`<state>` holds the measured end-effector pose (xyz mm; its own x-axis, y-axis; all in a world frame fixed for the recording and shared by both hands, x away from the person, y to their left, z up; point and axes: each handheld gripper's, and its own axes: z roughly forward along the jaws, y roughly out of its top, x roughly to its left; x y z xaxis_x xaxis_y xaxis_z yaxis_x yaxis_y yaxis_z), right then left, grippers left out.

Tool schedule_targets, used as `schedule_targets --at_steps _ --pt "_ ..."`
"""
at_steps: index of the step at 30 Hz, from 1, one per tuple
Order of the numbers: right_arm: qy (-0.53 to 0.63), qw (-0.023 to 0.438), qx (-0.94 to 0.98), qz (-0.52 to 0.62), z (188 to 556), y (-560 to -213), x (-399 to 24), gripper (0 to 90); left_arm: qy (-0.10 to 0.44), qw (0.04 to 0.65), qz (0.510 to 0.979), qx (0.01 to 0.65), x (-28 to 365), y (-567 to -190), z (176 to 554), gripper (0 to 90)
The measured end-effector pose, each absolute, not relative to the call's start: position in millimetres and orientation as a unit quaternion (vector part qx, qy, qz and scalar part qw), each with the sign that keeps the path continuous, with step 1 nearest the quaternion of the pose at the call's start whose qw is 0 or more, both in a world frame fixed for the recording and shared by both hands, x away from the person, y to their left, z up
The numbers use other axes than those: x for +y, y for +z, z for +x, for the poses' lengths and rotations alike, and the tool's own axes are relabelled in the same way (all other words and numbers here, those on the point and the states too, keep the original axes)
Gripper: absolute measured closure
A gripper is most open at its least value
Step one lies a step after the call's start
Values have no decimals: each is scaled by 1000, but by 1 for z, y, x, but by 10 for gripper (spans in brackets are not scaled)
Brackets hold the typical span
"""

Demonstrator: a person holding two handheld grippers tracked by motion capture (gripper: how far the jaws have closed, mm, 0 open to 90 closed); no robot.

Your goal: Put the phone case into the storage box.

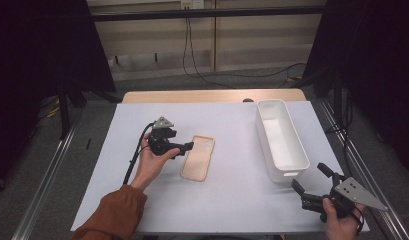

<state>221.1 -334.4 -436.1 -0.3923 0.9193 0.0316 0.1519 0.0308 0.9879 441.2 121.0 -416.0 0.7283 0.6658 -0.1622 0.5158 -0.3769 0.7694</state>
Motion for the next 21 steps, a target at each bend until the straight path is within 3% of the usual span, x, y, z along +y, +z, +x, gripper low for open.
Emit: schedule_targets --at_steps 21 --pt "550 347 629 426 221 -436 -334 0 30 288 884 368 101 -424 453 163"
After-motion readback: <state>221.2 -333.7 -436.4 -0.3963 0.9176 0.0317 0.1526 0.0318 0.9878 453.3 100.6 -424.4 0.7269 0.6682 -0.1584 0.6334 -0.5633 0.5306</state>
